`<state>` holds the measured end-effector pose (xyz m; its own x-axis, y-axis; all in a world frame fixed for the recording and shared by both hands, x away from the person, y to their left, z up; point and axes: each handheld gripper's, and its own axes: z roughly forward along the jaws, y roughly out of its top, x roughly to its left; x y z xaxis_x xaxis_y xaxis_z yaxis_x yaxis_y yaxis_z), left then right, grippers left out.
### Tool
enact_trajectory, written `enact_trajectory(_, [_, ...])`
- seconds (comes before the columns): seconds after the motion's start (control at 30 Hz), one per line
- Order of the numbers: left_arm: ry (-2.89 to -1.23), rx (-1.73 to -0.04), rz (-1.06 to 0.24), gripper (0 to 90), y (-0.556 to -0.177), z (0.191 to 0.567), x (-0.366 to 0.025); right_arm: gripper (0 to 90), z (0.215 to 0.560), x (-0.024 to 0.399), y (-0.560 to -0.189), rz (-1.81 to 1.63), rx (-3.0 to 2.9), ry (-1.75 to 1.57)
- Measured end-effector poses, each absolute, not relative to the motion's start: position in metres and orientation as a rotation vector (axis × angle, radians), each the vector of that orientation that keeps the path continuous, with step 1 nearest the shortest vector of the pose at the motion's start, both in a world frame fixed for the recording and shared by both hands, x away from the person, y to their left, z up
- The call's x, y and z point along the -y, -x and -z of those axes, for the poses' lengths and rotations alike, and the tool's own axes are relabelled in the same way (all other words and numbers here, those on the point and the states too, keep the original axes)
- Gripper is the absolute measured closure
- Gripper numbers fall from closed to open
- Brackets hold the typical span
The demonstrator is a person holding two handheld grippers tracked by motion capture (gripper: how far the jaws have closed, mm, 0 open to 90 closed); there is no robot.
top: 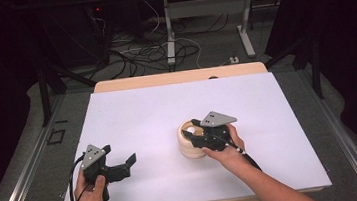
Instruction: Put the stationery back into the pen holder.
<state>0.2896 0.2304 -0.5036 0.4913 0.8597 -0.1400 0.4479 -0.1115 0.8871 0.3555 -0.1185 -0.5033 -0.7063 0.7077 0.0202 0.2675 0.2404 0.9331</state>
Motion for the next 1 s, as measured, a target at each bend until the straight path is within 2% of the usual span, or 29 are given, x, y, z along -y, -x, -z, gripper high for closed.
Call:
enact_trajectory(0.27, [-1.747, -1.11, -0.512, 1.1, -0.29, 0.503, -0.231, 27.1, 0.498, 0.12, -0.354, -1.446, -2.126, -0.887])
enact_trajectory(0.57, [-1.751, -1.109, -0.512, 1.1, -0.29, 0.503, -0.23, 22.3, 0.489, 0.14, -0.347, -1.436, -2.115, -0.965])
enact_trajectory(0.73, [-1.752, -1.109, -0.513, 1.1, -0.29, 0.504, -0.23, 16.9, 0.486, 0.155, -0.341, -1.414, -2.112, -1.003])
enact_trajectory(1.0, [-1.746, -1.11, -0.523, 1.1, -0.29, 0.504, -0.229, 15.3, 0.481, 0.179, -0.336, -1.391, -2.063, -1.042])
